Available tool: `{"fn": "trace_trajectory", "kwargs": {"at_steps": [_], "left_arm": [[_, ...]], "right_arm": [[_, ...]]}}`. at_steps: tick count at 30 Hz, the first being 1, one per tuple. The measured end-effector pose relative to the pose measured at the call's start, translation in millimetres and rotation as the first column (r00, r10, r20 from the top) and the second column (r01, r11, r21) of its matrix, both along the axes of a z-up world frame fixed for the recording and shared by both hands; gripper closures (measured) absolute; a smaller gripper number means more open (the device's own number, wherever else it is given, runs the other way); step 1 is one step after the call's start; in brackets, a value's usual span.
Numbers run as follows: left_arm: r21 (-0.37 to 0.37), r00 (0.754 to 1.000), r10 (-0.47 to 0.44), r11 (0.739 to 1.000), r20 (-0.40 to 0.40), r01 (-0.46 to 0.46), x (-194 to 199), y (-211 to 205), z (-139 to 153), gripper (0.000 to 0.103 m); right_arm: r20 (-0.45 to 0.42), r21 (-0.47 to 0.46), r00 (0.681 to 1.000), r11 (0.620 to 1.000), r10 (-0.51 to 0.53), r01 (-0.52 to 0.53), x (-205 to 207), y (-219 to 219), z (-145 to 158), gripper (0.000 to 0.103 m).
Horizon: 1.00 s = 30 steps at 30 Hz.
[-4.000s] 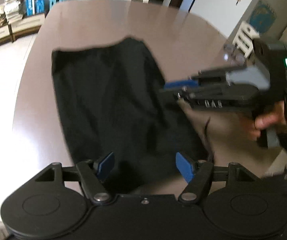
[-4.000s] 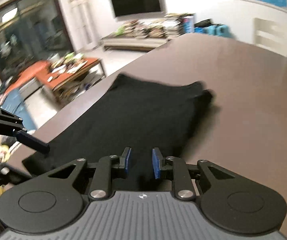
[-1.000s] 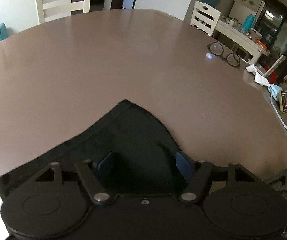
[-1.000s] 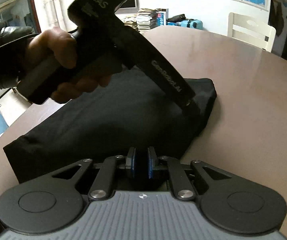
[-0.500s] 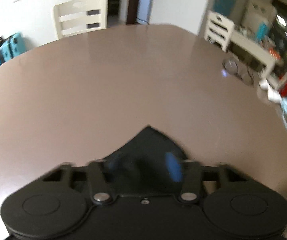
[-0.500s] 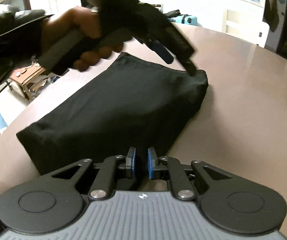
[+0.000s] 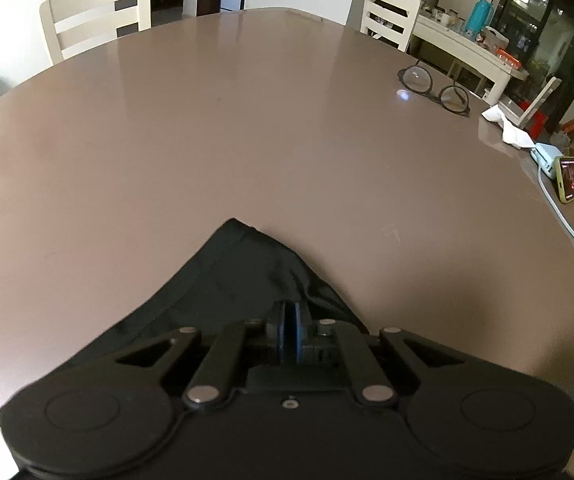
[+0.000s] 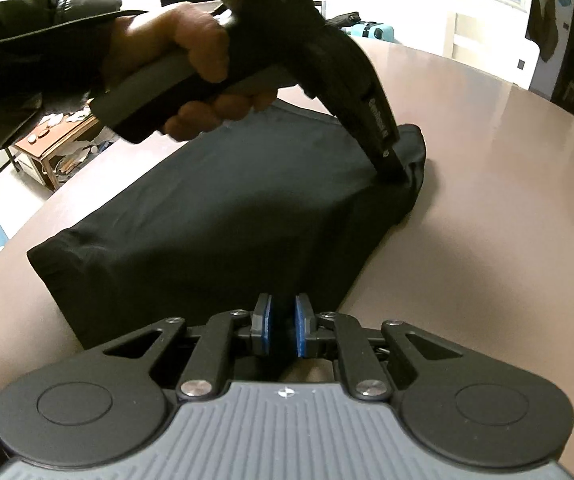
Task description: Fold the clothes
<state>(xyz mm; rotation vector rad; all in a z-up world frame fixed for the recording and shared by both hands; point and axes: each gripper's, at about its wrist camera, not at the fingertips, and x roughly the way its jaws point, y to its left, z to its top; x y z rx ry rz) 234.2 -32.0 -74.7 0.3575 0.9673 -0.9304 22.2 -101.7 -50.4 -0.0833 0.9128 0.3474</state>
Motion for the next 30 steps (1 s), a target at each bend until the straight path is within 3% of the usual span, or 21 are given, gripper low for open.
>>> {"fn": "trace_trajectory", "kwargs": {"at_steps": [11, 14, 19, 22, 24, 25, 27, 30], "left_arm": [[0.018, 0.999, 0.012, 1.000, 0.029, -0.012, 3, -8, -3, 0.095], [-0.007, 0.999, 0.006, 1.000, 0.047, -0.006, 4, -4, 10, 0.092], [-0.017, 1.000, 0.023, 1.000, 0.008, -0.023, 20, -4, 16, 0.086], [0.040, 1.000, -0.015, 0.999, 0.025, 0.014, 16, -19, 12, 0.075], [0.077, 0.998, -0.040, 0.996, 0.045, 0.037, 11, -28, 9, 0.071], [0.090, 0.997, -0.043, 0.995, 0.057, 0.037, 10, -31, 8, 0.069], [0.120, 0.996, -0.042, 0.992, 0.085, 0.031, 7, -37, 5, 0.059], [0.169, 0.990, -0.034, 0.985, 0.134, 0.011, 3, -46, -3, 0.057]], "right_arm": [[-0.032, 0.001, 0.998, 0.999, -0.052, 0.052, -24, 1, -5, 0.091], [-0.100, 0.116, 0.982, 0.978, -0.161, 0.172, -36, -22, 2, 0.090], [-0.220, 0.290, 0.934, 0.896, -0.280, 0.337, -56, -50, -4, 0.075], [-0.227, 0.308, 0.938, 0.894, -0.264, 0.326, -55, -40, -6, 0.070], [-0.218, 0.299, 0.943, 0.903, -0.251, 0.309, -53, -28, -7, 0.057], [-0.209, 0.289, 0.946, 0.909, -0.248, 0.302, -52, -21, -7, 0.056], [-0.195, 0.305, 0.944, 0.898, -0.266, 0.316, -53, -19, -4, 0.044], [-0.205, 0.276, 0.945, 0.911, -0.254, 0.305, -54, -9, -8, 0.042]]}}
